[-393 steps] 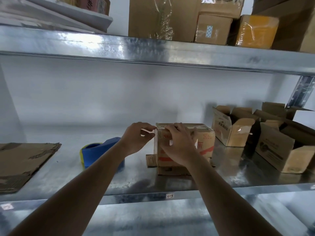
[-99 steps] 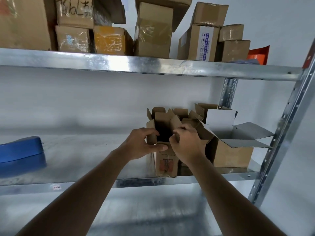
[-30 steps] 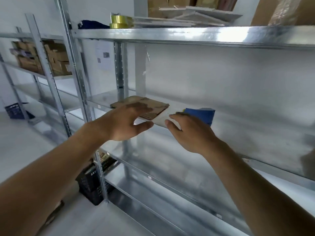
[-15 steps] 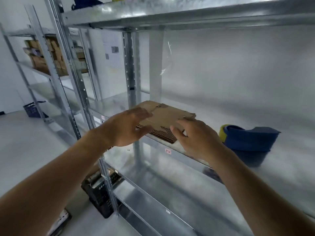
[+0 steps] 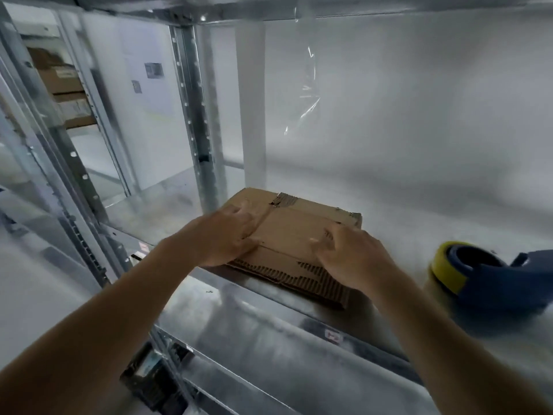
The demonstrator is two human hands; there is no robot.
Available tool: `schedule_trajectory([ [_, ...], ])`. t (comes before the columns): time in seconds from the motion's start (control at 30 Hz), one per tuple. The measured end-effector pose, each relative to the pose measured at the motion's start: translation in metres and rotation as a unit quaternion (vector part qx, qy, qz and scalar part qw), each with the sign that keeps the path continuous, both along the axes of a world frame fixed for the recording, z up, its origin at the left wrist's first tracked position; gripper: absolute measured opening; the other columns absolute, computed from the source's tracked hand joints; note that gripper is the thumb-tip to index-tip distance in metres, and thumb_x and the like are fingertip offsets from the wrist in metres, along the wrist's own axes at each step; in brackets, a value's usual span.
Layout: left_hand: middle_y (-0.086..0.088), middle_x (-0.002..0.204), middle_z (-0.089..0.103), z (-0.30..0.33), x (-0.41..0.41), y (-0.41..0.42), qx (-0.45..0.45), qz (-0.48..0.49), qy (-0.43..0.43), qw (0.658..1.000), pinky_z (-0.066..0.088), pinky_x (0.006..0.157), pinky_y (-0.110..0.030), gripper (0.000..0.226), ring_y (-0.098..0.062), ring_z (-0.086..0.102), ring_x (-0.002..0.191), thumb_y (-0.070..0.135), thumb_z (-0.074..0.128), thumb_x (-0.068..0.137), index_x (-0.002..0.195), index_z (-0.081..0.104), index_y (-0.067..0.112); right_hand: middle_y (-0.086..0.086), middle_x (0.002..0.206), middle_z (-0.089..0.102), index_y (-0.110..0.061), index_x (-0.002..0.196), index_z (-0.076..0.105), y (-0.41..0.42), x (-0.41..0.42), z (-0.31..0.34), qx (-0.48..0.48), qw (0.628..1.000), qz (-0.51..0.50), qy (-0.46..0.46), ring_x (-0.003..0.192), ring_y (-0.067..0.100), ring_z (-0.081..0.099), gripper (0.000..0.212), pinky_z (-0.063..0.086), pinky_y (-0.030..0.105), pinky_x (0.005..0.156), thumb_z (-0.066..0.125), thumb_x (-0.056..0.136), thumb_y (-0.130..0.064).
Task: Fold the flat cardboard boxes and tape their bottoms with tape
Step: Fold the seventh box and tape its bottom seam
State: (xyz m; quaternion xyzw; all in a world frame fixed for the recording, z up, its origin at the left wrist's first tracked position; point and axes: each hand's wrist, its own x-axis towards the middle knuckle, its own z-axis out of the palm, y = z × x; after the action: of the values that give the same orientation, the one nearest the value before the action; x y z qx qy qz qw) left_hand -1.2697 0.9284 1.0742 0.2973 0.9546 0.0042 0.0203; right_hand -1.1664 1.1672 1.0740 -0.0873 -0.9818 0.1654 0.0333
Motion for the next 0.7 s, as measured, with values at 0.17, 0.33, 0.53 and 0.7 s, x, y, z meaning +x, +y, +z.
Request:
schedule_trajectory([
  [0.17,-0.006,0.165,0.031,0.002,-0.034,-0.009,-0.003,-0.002,-0.031,1.0,0.037,0.116,-0.051,0.088,-0.03,0.039,0.145,0.083,0.039,0.088,0.157,0.031,0.029,0.006,0.129,0.064,-0.017,0.137,0.061,-0.027,-0.015,0.004,-0.06,0.99,-0.115,0.054,0.112,0.024,0.063,0.05,0.045,0.034,0.09,0.058,0.1,-0.05],
  [0.33,-0.006,0.168,0.026,0.004,-0.059,-0.017,0.04,-0.022,-0.049,0.998,0.035,0.12,-0.052,0.107,-0.031,0.037,0.148,0.089,0.046,0.08,0.162,0.021,0.025,0.009,0.138,0.053,-0.021,0.138,0.06,-0.046,-0.022,0.006,-0.105,0.967,-0.208,0.098,0.111,0.021,0.056,0.051,0.041,0.032,0.092,0.069,0.095,-0.047],
  [0.53,-0.011,0.148,0.048,0.003,-0.07,-0.025,0.072,-0.02,-0.077,0.994,0.041,0.112,-0.056,0.129,-0.039,0.047,0.136,0.101,0.058,0.058,0.157,0.013,0.031,0.012,0.138,0.045,-0.023,0.137,0.055,-0.055,-0.011,0.007,-0.171,0.922,-0.319,0.139,0.125,0.031,0.05,0.069,0.043,0.038,0.095,0.08,0.082,-0.057],
  [0.7,0.0,0.1,0.066,-0.007,-0.066,-0.027,0.166,-0.009,-0.101,0.981,0.053,0.093,-0.051,0.119,-0.028,0.063,0.102,0.108,0.054,0.045,0.14,0.031,0.042,0.009,0.132,0.046,-0.017,0.145,0.042,-0.047,0.018,0.018,-0.269,0.88,-0.361,0.151,0.1,0.023,0.047,0.086,0.041,0.033,0.079,0.083,0.08,-0.056],
])
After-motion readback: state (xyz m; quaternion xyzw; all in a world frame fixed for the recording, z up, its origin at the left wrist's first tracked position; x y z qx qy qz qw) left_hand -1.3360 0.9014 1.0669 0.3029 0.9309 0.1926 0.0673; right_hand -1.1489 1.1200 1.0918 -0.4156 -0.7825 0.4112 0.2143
